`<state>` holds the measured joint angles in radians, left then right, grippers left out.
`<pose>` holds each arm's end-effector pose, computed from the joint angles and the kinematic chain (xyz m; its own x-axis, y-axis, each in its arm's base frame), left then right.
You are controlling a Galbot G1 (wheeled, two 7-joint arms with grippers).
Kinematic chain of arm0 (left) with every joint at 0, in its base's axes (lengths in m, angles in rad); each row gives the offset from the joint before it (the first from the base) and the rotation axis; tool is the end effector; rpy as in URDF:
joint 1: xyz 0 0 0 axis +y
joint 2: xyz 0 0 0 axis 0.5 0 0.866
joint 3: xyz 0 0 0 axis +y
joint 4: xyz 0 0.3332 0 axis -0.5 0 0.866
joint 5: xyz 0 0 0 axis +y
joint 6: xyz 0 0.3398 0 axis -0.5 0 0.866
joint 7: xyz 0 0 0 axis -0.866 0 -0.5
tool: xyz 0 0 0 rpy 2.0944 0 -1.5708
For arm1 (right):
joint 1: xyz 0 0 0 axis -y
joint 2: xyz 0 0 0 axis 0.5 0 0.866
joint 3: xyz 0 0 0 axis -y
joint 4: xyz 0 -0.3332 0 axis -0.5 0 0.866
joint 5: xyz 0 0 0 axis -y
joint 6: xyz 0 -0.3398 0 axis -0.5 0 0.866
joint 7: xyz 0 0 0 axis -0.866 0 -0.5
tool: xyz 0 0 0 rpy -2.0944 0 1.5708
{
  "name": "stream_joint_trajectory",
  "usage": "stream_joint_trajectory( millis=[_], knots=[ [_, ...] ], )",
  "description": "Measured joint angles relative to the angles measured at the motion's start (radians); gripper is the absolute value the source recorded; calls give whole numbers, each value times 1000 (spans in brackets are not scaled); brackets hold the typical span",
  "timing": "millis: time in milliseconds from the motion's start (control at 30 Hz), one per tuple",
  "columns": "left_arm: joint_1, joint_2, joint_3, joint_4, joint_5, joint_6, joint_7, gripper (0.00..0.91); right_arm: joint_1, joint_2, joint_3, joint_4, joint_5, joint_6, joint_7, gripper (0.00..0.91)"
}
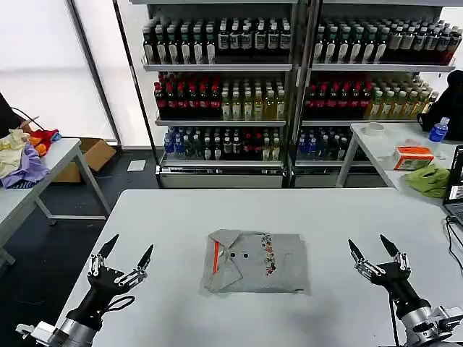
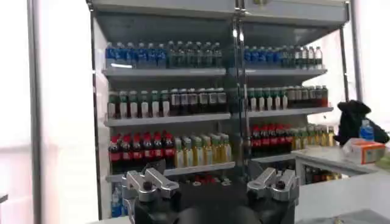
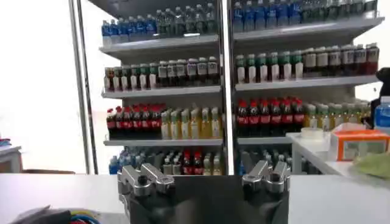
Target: Fold and organize the clothes.
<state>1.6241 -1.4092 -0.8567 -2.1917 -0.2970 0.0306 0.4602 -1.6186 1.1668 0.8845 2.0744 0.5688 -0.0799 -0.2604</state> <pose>0.1539 0.1110 -0.2424 -0.9569 0.2854 -0.0536 0.2833 0.9580 0.0436 0.1724 -0.1632 -0.2467 -0.9852 -0.1681 0.0344 -0.1660 0.9846 0.0552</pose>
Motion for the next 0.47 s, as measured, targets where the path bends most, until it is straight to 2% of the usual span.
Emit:
stream_joint_trajectory(
  millis=[467],
  knots=[
    [43, -11, -31, -11, 16, -49, 56, 907, -37, 18, -73, 7, 25, 38, -15, 907]
  ],
)
